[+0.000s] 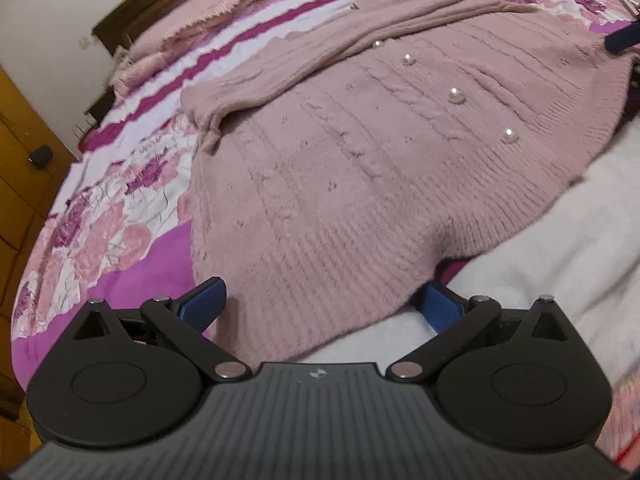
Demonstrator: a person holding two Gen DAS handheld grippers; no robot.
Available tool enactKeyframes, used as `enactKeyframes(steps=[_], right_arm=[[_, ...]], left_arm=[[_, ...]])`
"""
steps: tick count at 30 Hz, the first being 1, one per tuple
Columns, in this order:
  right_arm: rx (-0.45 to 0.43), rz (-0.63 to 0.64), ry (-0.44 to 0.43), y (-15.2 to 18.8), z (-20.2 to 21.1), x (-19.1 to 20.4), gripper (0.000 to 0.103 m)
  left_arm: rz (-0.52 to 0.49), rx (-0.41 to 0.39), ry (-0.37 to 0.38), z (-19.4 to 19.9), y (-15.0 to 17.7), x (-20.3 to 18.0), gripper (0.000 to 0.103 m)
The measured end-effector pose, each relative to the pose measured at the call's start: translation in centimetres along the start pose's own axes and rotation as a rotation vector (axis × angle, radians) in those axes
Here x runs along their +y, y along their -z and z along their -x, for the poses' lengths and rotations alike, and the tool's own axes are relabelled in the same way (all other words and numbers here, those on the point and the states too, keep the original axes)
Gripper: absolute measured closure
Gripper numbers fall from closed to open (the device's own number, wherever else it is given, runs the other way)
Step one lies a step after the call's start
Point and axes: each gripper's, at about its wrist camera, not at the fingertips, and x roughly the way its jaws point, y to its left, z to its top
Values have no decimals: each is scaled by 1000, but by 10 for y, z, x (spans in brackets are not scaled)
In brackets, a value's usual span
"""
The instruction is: Fold small clothes
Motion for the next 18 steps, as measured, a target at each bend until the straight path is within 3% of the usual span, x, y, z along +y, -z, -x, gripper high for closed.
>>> enactKeyframes(steps=[5,12,14,18], right_arm=[[12,-16,-22,3,-5,-1,44],[0,-31,6,10,-5,1,44],[-21,-24,31,11,-3,2,44],[-55,-40,38,16,0,1,48]], left_arm=[[-17,38,44,-5,-1,10,0],[-187,-93,-169,-15,-9,-34,0],[-187,-108,-196,-11,-7,-38,4],[-126,-113,-178,-3,-2,-39,24]])
